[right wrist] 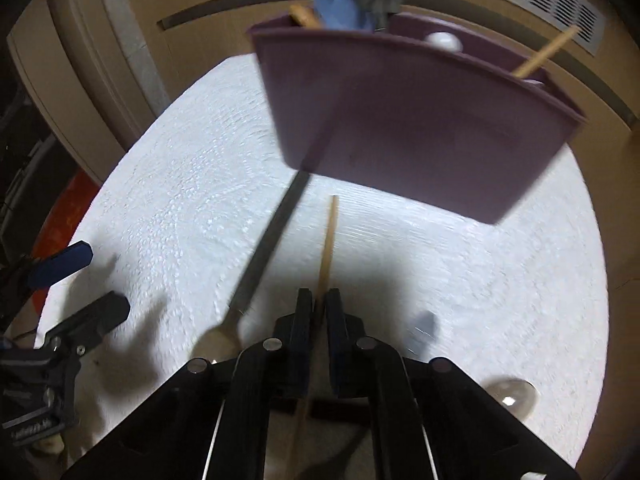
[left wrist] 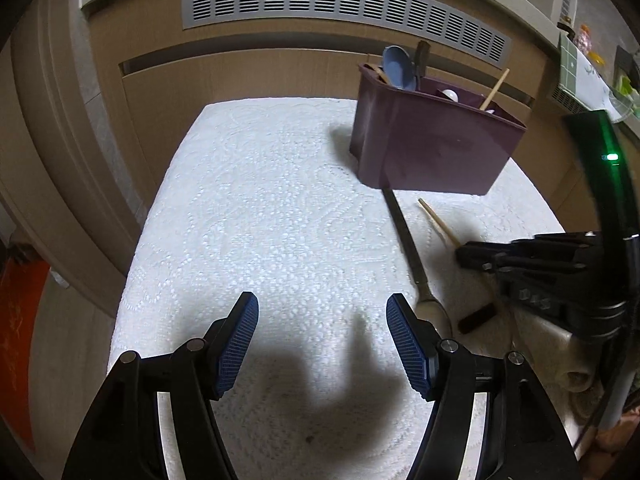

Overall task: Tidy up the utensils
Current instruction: 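Grasp the wooden chopstick with the right tool while the left tool grasps the dark-handled spoon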

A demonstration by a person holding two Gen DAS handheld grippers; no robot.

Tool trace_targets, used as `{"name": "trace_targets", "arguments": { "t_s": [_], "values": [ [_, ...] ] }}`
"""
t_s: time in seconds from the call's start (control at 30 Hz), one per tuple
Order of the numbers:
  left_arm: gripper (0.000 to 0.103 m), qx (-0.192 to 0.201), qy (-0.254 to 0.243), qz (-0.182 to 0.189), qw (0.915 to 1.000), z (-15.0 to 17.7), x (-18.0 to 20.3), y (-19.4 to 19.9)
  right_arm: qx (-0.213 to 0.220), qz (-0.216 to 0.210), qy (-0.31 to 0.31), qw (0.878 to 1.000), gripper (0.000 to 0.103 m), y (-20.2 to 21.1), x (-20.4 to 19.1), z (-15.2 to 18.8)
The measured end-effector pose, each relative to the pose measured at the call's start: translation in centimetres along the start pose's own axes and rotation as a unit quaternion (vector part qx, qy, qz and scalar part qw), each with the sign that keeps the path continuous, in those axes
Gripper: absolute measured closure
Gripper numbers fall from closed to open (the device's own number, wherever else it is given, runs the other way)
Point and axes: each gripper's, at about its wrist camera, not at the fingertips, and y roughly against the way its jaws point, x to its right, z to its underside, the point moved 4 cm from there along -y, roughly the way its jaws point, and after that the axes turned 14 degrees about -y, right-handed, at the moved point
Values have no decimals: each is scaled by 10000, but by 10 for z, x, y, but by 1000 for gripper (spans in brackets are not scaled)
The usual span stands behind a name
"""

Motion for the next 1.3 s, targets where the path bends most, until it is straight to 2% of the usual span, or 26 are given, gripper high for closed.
{"name": "trace_targets", "arguments": {
  "t_s": [0.3, 0.37, 0.43, 0.47, 0.5, 0.53, 0.67, 0.73, 0.8, 0.9, 1.03, 1.27, 1.3],
  "values": [
    [35, -76, -235, 186, 9995, -11, 23, -3, 246, -1, -573, 9981, 98, 43, 71, 11],
    [35, -94, -317, 312, 9990, -15, 30, -6, 278, 37, -690, 9972, 98, 46, 85, 13],
    [36, -136, -401, 633, 9971, -19, 39, -13, 320, 84, -820, 9961, 98, 49, 99, 17],
    [43, -206, -402, 800, 9958, -22, 44, -19, 325, 82, -861, 9957, 98, 49, 103, 17],
    [54, -271, -416, 848, 9952, -24, 47, -24, 332, 73, -896, 9954, 98, 49, 106, 18],
    [58, -349, -457, 863, 9946, -28, 50, -30, 345, 54, -918, 9952, 98, 49, 108, 19],
    [59, -658, -588, 754, 9932, -47, 58, -54, 351, -85, -972, 9946, 97, 45, 107, 23],
    [65, -792, -659, 587, 9930, -54, 60, -66, 342, -143, -973, 9946, 97, 44, 107, 25],
    [76, -875, -772, 495, 9919, -55, 64, -73, 342, -195, -993, 9943, 97, 44, 109, 27],
    [81, -851, -1008, 335, 9907, -50, 70, -69, 405, -237, -1008, 9938, 97, 48, 113, 29],
    [81, -868, -1206, 344, 9883, -31, 73, -52, 446, -203, -1038, 9934, 97, 52, 121, 31],
    [81, -1002, -1144, 521, 9870, 15, 63, -16, 290, -376, -734, 9962, 96, 46, 100, 36],
    [81, -1025, -1113, 558, 9869, 16, 61, -14, 254, -405, -688, 9965, 93, 44, 96, 35]
  ]
}}
